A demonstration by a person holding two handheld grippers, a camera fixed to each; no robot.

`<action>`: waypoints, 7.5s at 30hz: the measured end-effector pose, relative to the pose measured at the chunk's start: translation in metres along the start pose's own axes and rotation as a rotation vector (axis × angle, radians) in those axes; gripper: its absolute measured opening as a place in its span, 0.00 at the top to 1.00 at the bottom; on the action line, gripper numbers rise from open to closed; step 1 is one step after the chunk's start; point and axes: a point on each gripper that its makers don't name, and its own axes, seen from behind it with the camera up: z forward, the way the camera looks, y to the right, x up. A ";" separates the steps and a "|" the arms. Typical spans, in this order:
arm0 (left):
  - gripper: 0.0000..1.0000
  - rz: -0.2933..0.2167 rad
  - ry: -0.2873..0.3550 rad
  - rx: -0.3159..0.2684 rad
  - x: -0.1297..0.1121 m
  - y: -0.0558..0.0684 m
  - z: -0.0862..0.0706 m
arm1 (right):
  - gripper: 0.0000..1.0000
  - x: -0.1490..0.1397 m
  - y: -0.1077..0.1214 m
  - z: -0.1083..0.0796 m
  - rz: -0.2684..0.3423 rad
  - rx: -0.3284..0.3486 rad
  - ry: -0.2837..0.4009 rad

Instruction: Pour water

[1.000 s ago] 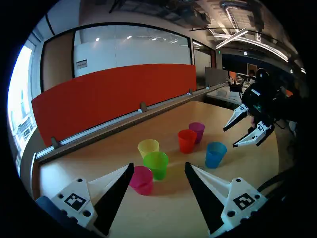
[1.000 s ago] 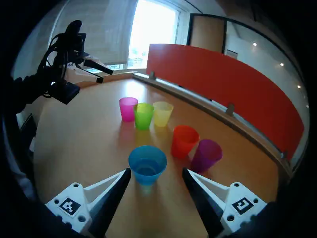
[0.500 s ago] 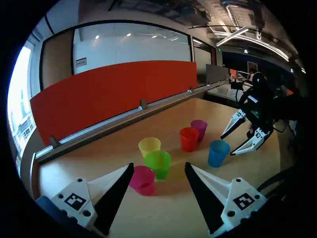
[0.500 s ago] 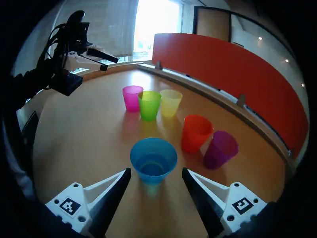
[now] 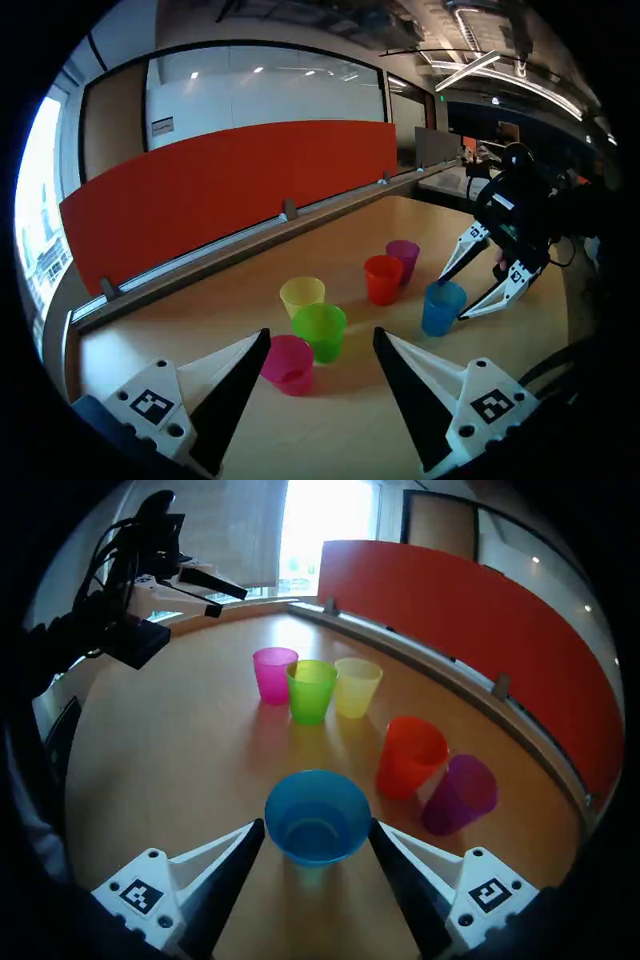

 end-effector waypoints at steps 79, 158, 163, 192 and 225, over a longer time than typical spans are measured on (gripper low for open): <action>0.05 0.005 -0.083 -0.091 -0.030 0.033 0.033 | 0.08 0.130 0.032 -0.076 0.095 -0.115 0.453; 0.05 -0.010 -0.180 -0.073 -0.071 0.008 0.116 | 0.08 0.142 0.063 -0.096 0.040 -0.181 0.444; 0.05 -0.015 -0.177 -0.073 -0.068 0.005 0.122 | 0.08 0.142 0.063 -0.096 0.039 -0.181 0.440; 0.05 -0.025 -0.176 -0.069 -0.063 0.001 0.146 | 0.08 0.137 0.070 -0.094 0.043 -0.187 0.438; 0.14 -0.038 -0.053 -0.026 -0.020 -0.004 0.100 | 0.08 0.151 0.052 -0.099 0.032 -0.178 0.452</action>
